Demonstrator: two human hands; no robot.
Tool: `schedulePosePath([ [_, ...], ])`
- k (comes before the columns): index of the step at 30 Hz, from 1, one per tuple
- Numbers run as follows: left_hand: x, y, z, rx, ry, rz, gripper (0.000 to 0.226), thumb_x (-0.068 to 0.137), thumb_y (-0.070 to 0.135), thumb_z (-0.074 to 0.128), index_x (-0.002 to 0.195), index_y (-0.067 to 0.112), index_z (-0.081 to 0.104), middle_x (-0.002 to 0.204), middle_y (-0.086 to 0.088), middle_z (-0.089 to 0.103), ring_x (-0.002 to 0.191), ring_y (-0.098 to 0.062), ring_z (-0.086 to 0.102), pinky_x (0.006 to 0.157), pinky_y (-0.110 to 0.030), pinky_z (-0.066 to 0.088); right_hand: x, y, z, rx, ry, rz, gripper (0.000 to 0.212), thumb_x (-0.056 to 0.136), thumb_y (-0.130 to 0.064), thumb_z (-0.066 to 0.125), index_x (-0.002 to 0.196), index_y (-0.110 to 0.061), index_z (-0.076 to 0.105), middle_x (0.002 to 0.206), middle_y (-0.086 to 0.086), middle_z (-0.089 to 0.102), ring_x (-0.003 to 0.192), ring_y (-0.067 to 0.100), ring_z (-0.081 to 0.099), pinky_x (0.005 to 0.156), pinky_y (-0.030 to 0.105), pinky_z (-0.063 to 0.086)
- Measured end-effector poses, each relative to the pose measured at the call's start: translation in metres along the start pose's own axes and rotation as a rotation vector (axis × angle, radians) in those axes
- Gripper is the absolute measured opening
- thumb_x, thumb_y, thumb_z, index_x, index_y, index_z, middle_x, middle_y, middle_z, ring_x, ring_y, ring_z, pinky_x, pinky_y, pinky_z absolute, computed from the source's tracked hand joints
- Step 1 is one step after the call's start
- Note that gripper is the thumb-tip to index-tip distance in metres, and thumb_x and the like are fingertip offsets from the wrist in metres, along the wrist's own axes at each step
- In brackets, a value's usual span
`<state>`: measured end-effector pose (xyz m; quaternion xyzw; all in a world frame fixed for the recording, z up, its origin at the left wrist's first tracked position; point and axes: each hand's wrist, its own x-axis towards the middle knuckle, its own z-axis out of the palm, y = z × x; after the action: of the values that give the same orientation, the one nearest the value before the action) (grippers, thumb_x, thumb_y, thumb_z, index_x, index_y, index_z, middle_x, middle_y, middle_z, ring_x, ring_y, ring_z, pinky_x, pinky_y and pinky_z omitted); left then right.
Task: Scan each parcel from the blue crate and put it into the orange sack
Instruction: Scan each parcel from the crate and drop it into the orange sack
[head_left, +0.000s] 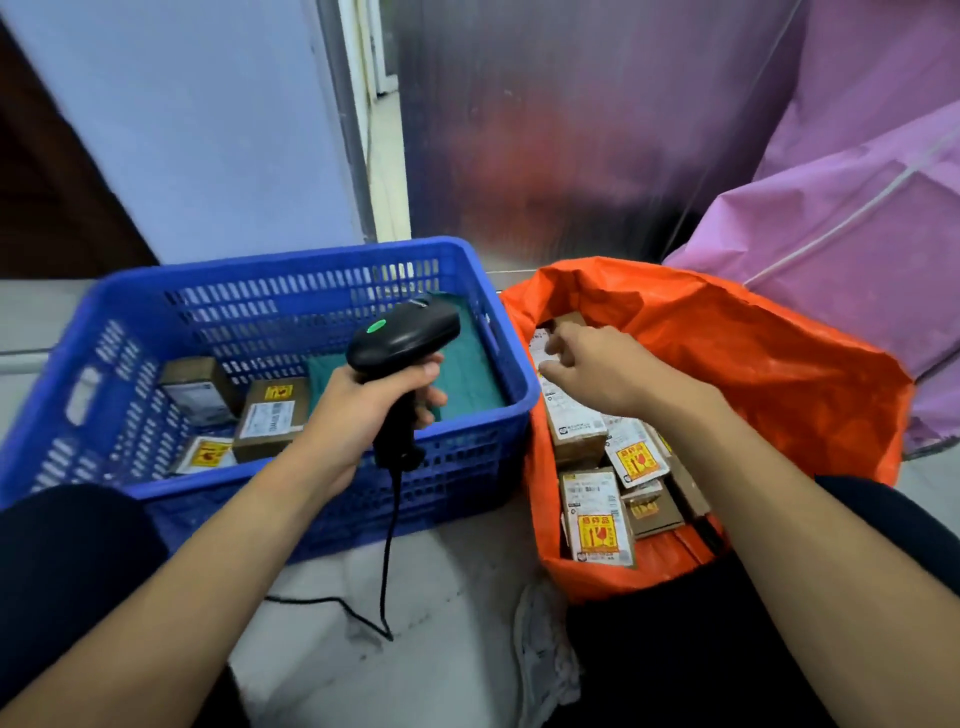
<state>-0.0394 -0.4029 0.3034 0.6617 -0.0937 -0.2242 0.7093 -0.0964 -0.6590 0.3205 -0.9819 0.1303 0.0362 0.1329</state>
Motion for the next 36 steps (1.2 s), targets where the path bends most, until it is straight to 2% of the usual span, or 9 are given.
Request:
schedulePosePath([
  [3, -0.008, 0.016, -0.034, -0.017, 0.089, 0.041, 0.011, 0.098, 0.01, 0.066, 0.104, 0.01, 0.075, 0.077, -0.009, 0.073, 0.056, -0.015, 0.064, 0.055, -0.022, 0.053, -0.003, -0.041, -0.009, -0.075, 0.008, -0.093, 0.031, 0.099, -0.047, 0.052, 0.119, -0.024, 0.06, 0.114, 0.007, 0.073, 0.111, 0.034, 0.064, 0.095, 0.041, 0.048],
  [7, -0.027, 0.03, -0.083, -0.055, 0.201, 0.077, 0.011, 0.099, 0.014, 0.067, 0.105, 0.013, 0.075, 0.078, -0.01, 0.073, 0.058, -0.019, 0.063, 0.06, -0.026, 0.054, -0.008, -0.088, -0.018, -0.009, -0.016, -0.194, 0.028, 0.102, -0.042, 0.055, 0.118, -0.02, 0.062, 0.099, -0.001, 0.07, 0.1, 0.028, 0.065, 0.079, 0.033, 0.044],
  [11, -0.05, 0.035, -0.115, -0.108, 0.365, 0.094, 0.01, 0.1, 0.01, 0.064, 0.106, 0.009, 0.072, 0.073, -0.008, 0.068, 0.055, -0.015, 0.06, 0.058, -0.024, 0.052, 0.01, -0.121, -0.014, -0.028, -0.03, -0.253, 0.025, 0.102, -0.042, 0.054, 0.113, -0.021, 0.062, 0.107, 0.004, 0.072, 0.104, 0.028, 0.063, 0.086, 0.037, 0.049],
  [13, -0.056, 0.034, -0.126, -0.141, 0.433, 0.069, 0.011, 0.099, 0.011, 0.065, 0.107, 0.008, 0.073, 0.071, -0.008, 0.068, 0.056, -0.017, 0.058, 0.064, -0.029, 0.051, 0.023, -0.135, -0.009, -0.017, -0.034, -0.265, 0.023, 0.101, -0.043, 0.054, 0.11, -0.022, 0.061, 0.108, 0.005, 0.072, 0.106, 0.029, 0.062, 0.092, 0.041, 0.05],
  [16, -0.065, 0.039, -0.152, -0.144, 0.485, 0.037, 0.01, 0.099, 0.014, 0.066, 0.104, 0.011, 0.074, 0.073, -0.008, 0.069, 0.059, -0.018, 0.059, 0.068, -0.032, 0.052, 0.042, -0.164, 0.004, 0.008, -0.053, -0.314, 0.019, 0.101, -0.041, 0.056, 0.105, -0.023, 0.062, 0.107, 0.003, 0.072, 0.104, 0.029, 0.063, 0.092, 0.04, 0.05],
  [25, -0.052, 0.052, -0.223, 0.125, 0.477, -0.075, 0.007, 0.096, 0.015, 0.07, 0.099, 0.01, 0.074, 0.068, -0.006, 0.071, 0.052, -0.015, 0.059, 0.052, -0.024, 0.052, 0.094, -0.229, 0.043, -0.021, -0.132, -0.427, 0.028, 0.102, -0.04, 0.055, 0.117, -0.019, 0.064, 0.116, 0.006, 0.071, 0.11, 0.031, 0.064, 0.093, 0.038, 0.05],
  [29, -0.032, 0.059, -0.239, 0.224, 0.409, -0.099, 0.004, 0.095, 0.013, 0.071, 0.096, 0.01, 0.073, 0.072, -0.007, 0.071, 0.054, -0.015, 0.059, 0.053, -0.023, 0.053, 0.119, -0.246, 0.078, -0.035, -0.098, -0.453, 0.049, 0.101, -0.043, 0.055, 0.14, -0.014, 0.047, 0.124, 0.007, 0.066, 0.112, 0.033, 0.064, 0.092, 0.041, 0.05],
  [32, -0.02, 0.063, -0.25, 0.273, 0.356, -0.106, 0.007, 0.094, 0.016, 0.073, 0.098, 0.009, 0.074, 0.075, -0.008, 0.073, 0.057, -0.016, 0.062, 0.056, -0.025, 0.055, 0.137, -0.249, 0.11, -0.204, -0.09, -0.526, 0.059, 0.102, -0.045, 0.051, 0.148, -0.012, 0.035, 0.139, 0.011, 0.054, 0.11, 0.039, 0.064, 0.084, 0.044, 0.05],
  [36, -0.01, 0.064, -0.27, 0.245, 0.348, -0.162, 0.01, 0.095, 0.019, 0.074, 0.095, 0.009, 0.074, 0.078, -0.01, 0.074, 0.055, -0.018, 0.063, 0.055, -0.032, 0.058, 0.164, -0.249, 0.147, -0.392, -0.162, -0.621, 0.056, 0.102, -0.045, 0.051, 0.144, -0.011, 0.036, 0.137, 0.011, 0.052, 0.117, 0.035, 0.06, 0.086, 0.043, 0.049],
])
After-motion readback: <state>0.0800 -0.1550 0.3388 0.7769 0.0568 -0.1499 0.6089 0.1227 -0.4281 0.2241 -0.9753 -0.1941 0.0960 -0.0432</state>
